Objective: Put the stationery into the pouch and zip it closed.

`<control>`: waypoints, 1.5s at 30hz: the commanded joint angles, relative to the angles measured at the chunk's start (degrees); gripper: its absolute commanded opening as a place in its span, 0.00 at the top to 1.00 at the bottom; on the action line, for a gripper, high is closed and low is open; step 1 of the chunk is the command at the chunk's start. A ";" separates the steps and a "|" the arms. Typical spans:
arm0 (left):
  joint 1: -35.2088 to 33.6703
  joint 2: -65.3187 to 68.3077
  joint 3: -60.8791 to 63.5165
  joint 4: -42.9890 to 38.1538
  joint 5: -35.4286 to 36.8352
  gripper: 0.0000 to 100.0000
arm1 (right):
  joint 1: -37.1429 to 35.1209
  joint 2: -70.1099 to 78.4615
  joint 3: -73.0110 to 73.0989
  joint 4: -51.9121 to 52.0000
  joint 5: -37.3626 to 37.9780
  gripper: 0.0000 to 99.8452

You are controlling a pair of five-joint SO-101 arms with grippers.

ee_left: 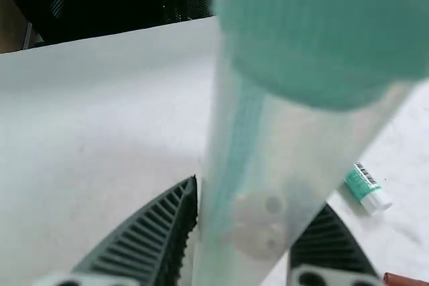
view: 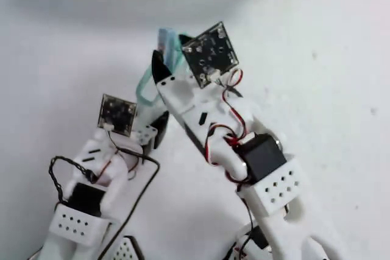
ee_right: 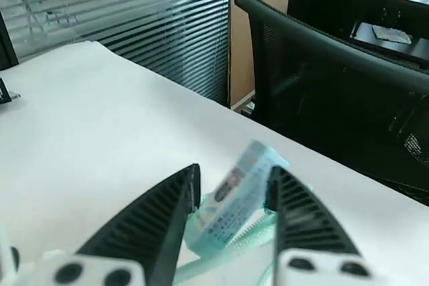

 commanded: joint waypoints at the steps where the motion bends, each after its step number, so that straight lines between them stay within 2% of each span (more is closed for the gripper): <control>1: 0.22 -0.57 -0.62 -1.58 0.44 0.79 | 0.66 1.27 -1.49 0.48 0.09 0.93; 6: 0.40 -0.57 -0.62 -1.58 0.35 0.79 | 0.31 4.62 -1.85 2.42 0.09 0.96; 10: 0.31 -0.57 -0.53 -1.58 0.53 0.79 | 0.92 1.45 -2.11 2.86 0.26 0.97; 14: 0.22 -0.57 -0.62 -1.58 0.62 0.79 | 2.51 -4.70 -4.22 2.77 4.92 0.97; 17: 0.22 -0.57 -0.62 -1.58 0.62 0.79 | 6.73 -6.64 -4.57 3.47 5.98 0.96; 21: 0.13 -0.57 -0.70 -1.58 0.70 0.79 | 16.04 -3.74 -4.75 7.60 5.98 0.96; 23: -1.10 -0.66 -0.88 -1.58 1.49 0.79 | 21.58 -0.75 -4.66 9.54 5.89 0.96; 25: -3.91 -0.66 -1.14 -2.37 5.27 0.78 | 25.80 3.30 -4.13 11.91 5.89 0.96; 27: -6.02 -0.66 -1.23 -3.25 7.21 0.77 | 27.65 8.75 -2.90 13.58 5.89 0.96; 29: -5.93 -0.66 -1.23 -3.25 7.21 0.76 | 27.82 14.90 -1.67 13.67 5.89 0.94; 34: -4.62 -0.57 -1.05 -3.08 5.45 0.77 | 25.89 31.60 -4.75 13.67 6.24 0.79; 38: -4.79 -0.48 -0.97 -3.08 4.84 0.77 | 24.13 43.03 -9.58 13.85 6.42 0.78; 45: -5.14 -0.48 -0.97 -3.25 4.84 0.77 | 25.54 55.34 -17.23 13.76 5.98 0.78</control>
